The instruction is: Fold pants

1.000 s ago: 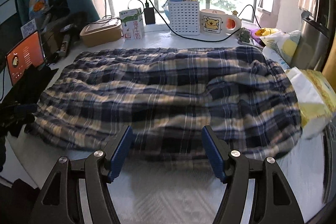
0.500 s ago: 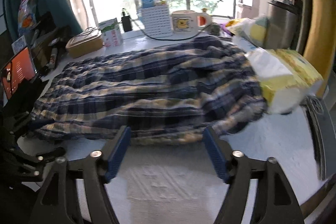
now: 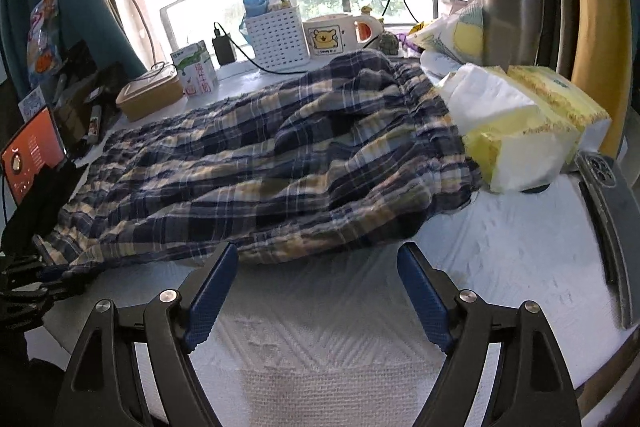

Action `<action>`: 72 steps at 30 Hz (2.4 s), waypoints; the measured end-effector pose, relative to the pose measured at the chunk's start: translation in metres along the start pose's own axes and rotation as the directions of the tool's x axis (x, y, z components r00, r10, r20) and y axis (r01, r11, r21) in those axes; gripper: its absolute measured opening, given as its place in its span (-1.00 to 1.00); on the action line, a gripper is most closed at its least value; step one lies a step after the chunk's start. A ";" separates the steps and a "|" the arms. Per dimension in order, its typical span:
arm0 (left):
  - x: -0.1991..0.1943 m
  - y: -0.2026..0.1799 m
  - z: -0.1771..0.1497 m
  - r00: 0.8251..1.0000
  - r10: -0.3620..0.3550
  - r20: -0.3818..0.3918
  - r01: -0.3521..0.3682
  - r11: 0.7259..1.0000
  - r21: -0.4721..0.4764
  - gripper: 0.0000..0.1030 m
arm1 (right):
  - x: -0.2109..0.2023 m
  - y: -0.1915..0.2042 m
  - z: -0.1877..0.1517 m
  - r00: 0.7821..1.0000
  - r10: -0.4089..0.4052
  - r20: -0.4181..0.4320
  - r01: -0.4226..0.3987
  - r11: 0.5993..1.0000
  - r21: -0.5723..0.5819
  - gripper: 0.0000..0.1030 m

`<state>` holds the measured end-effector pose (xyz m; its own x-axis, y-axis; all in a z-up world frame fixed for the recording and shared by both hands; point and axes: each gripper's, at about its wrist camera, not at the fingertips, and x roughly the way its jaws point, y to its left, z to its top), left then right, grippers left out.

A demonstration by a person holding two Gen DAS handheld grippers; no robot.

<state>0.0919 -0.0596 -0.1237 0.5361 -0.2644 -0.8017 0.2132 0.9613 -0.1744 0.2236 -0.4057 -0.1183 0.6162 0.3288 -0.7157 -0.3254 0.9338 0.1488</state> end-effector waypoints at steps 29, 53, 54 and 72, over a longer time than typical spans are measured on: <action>-0.023 0.076 -0.003 0.994 0.072 0.079 -0.058 0.984 -0.166 0.11 | 0.029 0.088 -0.015 0.979 0.022 -0.202 -0.097 0.923 -0.373 0.62; 0.072 0.131 0.134 0.993 0.112 -0.045 -0.116 0.988 -0.099 0.11 | 0.142 0.035 0.125 0.983 -0.108 -0.150 0.068 0.966 -0.249 -0.26; 0.073 0.132 0.136 0.992 0.119 -0.047 -0.122 0.989 -0.079 0.11 | 0.145 0.034 0.129 0.982 -0.108 -0.156 0.069 0.970 -0.233 -0.26; 0.078 0.145 0.160 0.993 0.120 0.002 -0.119 0.986 -0.119 0.11 | 0.180 0.094 0.155 0.969 -0.120 -0.216 0.060 0.961 -0.268 -0.25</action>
<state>0.2949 0.0473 -0.1199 0.5598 -0.1472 -0.8154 0.0495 0.9883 -0.1444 0.4149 -0.2374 -0.1275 0.4817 0.1759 -0.8585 -0.4686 0.8795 -0.0827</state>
